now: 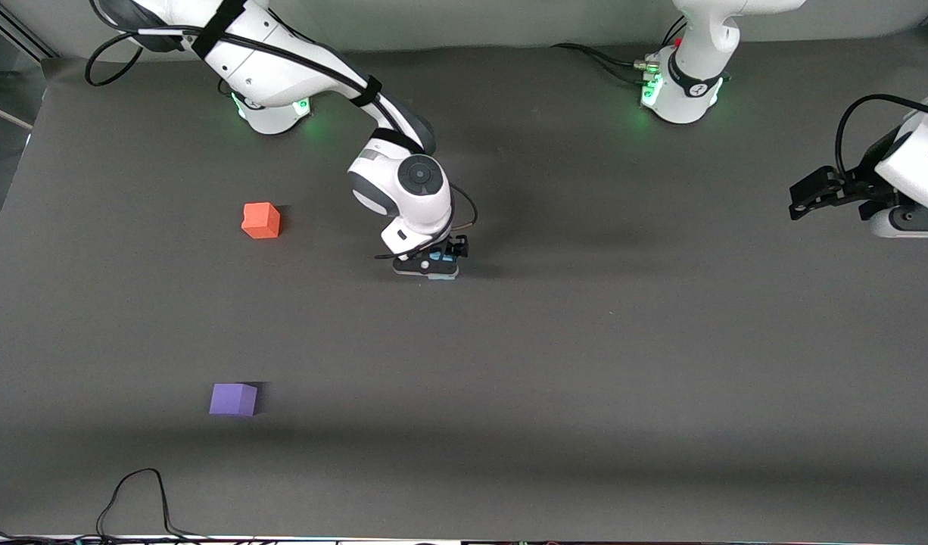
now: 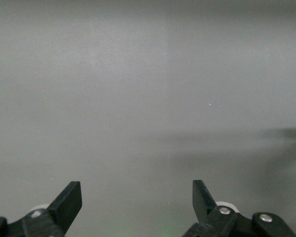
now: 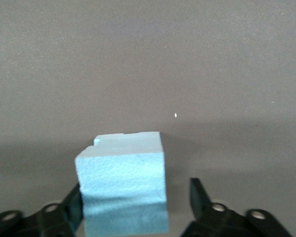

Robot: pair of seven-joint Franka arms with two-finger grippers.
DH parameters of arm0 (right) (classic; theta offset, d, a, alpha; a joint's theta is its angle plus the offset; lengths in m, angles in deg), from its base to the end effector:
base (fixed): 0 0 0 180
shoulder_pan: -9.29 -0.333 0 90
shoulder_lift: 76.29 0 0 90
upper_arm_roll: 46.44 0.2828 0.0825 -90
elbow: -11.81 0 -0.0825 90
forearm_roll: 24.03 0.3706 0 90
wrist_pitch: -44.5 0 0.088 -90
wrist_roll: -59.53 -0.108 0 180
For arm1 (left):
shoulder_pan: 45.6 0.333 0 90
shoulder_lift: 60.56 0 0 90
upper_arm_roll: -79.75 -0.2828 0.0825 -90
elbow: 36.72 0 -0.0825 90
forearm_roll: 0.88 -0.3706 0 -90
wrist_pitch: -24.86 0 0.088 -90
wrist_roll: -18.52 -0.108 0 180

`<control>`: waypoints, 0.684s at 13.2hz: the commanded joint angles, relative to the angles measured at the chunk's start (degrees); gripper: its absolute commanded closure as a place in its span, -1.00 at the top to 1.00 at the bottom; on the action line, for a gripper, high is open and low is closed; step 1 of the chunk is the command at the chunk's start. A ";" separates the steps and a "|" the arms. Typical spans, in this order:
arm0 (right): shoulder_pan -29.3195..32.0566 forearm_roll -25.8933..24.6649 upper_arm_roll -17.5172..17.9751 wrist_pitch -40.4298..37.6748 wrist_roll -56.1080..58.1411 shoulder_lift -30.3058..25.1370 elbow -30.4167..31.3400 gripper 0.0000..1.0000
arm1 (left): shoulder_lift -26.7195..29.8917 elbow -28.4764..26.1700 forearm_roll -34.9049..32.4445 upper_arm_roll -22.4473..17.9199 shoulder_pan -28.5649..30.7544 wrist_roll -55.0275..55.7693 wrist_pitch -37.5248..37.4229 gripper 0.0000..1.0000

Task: Place blue block between orange and purple blocks
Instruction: 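Lower the right gripper onto the blue block and close on it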

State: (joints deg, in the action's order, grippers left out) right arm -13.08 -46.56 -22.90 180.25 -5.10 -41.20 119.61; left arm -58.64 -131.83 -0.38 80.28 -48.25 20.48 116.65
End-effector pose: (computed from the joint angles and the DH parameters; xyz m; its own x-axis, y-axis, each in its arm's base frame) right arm 0.4258 0.4250 0.1808 0.9955 -0.0951 -0.0003 -0.0949 -0.9938 0.0583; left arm 0.5321 -0.0306 0.5700 0.9995 -0.0210 -0.0247 -0.0208 -0.9998 0.0076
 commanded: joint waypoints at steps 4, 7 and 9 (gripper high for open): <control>1.18 -1.29 -0.17 0.13 -0.76 -2.22 -0.66 -0.56 | -0.78 0.90 -0.58 0.34 0.01 -1.00 -1.00 1.00; 3.82 9.46 -1.30 -6.88 12.80 -8.44 -2.15 -0.56 | -0.69 0.98 -0.58 0.25 0.01 -1.35 -1.52 1.00; 4.18 22.21 -9.35 -12.07 28.69 -15.90 -1.72 -0.56 | -0.61 1.07 -0.58 0.17 0.01 -1.43 -1.70 1.00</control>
State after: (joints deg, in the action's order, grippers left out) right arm -9.36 -33.79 -26.32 172.83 10.70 -48.78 116.44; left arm -59.29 -131.70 -0.38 80.47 -48.25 20.11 116.51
